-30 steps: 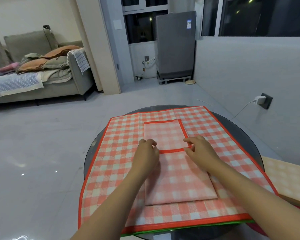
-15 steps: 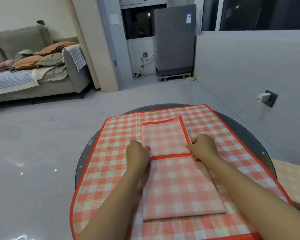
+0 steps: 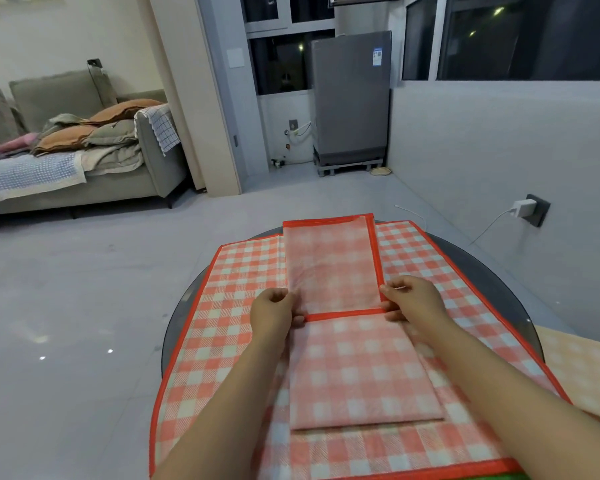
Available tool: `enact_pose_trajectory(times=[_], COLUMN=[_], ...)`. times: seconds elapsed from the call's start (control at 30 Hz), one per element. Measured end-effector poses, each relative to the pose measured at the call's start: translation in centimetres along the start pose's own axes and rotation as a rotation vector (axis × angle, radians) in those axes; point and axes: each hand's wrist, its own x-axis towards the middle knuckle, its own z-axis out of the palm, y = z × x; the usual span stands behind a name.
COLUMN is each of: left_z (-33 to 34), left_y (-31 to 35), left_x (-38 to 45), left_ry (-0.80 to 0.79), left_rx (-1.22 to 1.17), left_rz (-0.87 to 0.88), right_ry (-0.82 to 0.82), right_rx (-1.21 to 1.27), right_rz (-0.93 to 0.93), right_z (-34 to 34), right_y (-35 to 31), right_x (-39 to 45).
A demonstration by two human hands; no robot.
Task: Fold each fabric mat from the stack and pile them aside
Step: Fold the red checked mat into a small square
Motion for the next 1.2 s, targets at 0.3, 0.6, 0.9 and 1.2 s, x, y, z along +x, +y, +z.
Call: enact_pose_trajectory(times=[0.3, 0.6, 0.9, 1.2], left_z=[-1.2, -2.3, -2.9, -2.0], left_y=[0.6, 0.4, -0.7, -0.7], left_x=[-1.2, -2.0, -2.7, -3.9], left_ry=[-0.121, -0.121, -0.13, -0.043], left_rx=[-0.24, -0.169, 0.241, 0.509], left_rz=[-0.107, -0.059, 0.196, 0.374], right_ry=[-0.171, -0.235, -0.178, -0.048], right_rx=[0.104, 0.17, -0.142, -0.553], right_rz=[0.061, 0.056, -0.084, -0.334], right_z=[-1.8, -2.4, -2.5, -1.6], right_y=[0.8, 1.1, 0.9, 0.5], right_x=[0.0, -0.7, -1.6, -2.6])
